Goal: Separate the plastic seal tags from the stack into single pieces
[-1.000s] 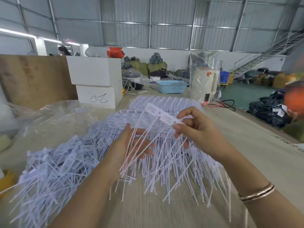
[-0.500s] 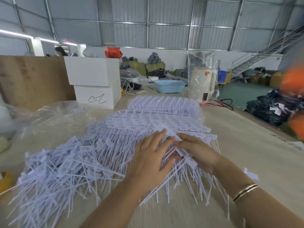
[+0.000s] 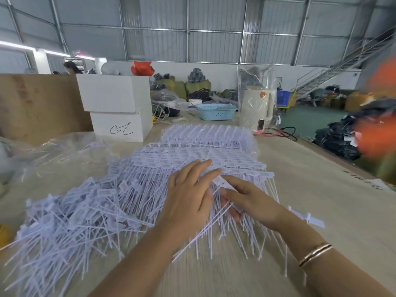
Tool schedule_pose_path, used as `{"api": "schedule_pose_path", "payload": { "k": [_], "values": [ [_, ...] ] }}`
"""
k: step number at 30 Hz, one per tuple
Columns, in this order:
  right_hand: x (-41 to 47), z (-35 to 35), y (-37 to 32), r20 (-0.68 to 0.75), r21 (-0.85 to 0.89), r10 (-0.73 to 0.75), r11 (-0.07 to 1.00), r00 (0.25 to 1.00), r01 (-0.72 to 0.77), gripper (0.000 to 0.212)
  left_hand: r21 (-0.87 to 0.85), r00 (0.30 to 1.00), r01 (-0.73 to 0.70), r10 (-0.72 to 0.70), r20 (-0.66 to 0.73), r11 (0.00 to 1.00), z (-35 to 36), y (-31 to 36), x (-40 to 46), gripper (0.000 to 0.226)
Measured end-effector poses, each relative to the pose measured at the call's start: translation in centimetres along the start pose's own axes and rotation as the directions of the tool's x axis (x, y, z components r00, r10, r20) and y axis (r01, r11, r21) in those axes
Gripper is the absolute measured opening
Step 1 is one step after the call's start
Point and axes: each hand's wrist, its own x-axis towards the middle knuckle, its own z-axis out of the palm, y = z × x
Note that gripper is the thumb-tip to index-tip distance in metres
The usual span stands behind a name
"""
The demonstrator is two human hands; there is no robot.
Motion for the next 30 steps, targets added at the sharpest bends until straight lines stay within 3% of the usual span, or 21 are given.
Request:
{"api": "schedule_pose_path", "payload": {
  "k": [4,7,10,14,18,22,25,28,30],
  "values": [
    [0.2,0.3,0.5,-0.013,-0.038,-0.045,0.998,0.999,0.044,0.024,0.123,0.991,0.001,-0.017,0.130,0.992,0.2,0.1,1.8,0.043],
    [0.5,0.8,1.1,-0.098,-0.042,-0.054,0.998,0.994,0.050,0.018,0.169,0.999,0.033,-0.039,0.033,0.985,0.3,0.1,2.1,0.023],
    [0.6,1.2,1.7,-0.124,-0.180,-0.098,0.981,0.987,0.075,0.015,0.190,0.997,0.039,-0.026,-0.073,0.981,0.5,-0.4,1.4,0.022],
    [0.8,1.8,2.0,-0.057,-0.344,-0.084,0.937,0.995,0.060,0.026,0.157,0.997,0.032,-0.022,-0.068,0.987,1.1,-1.1,0.7,0.026],
    [0.8,2.2,1.8,-0.108,-0.181,-0.046,0.983,0.993,0.026,0.020,0.126,0.997,0.072,-0.069,-0.025,0.989,1.4,-1.3,0.9,0.032],
    [0.7,2.8,2.1,-0.171,-0.135,-0.070,0.990,0.983,0.047,0.025,-0.053,0.976,0.212,-0.208,0.070,0.976,1.8,-1.5,1.4,0.027],
    [1.2,3.3,2.0,-0.258,-0.114,-0.152,0.985,0.954,0.126,0.029,-0.275,0.936,0.351,-0.333,0.111,0.895,1.8,-1.3,1.7,0.026],
    [1.4,3.8,1.8,-0.320,-0.198,-0.270,0.957,0.908,0.214,0.038,-0.434,0.912,0.402,-0.395,0.110,0.806,1.4,-0.9,1.7,0.035],
    [1.4,3.9,1.9,-0.338,-0.264,-0.330,0.932,0.882,0.248,0.033,-0.479,0.905,0.416,-0.406,0.131,0.773,1.3,-0.6,1.6,0.032]
  ]
}}
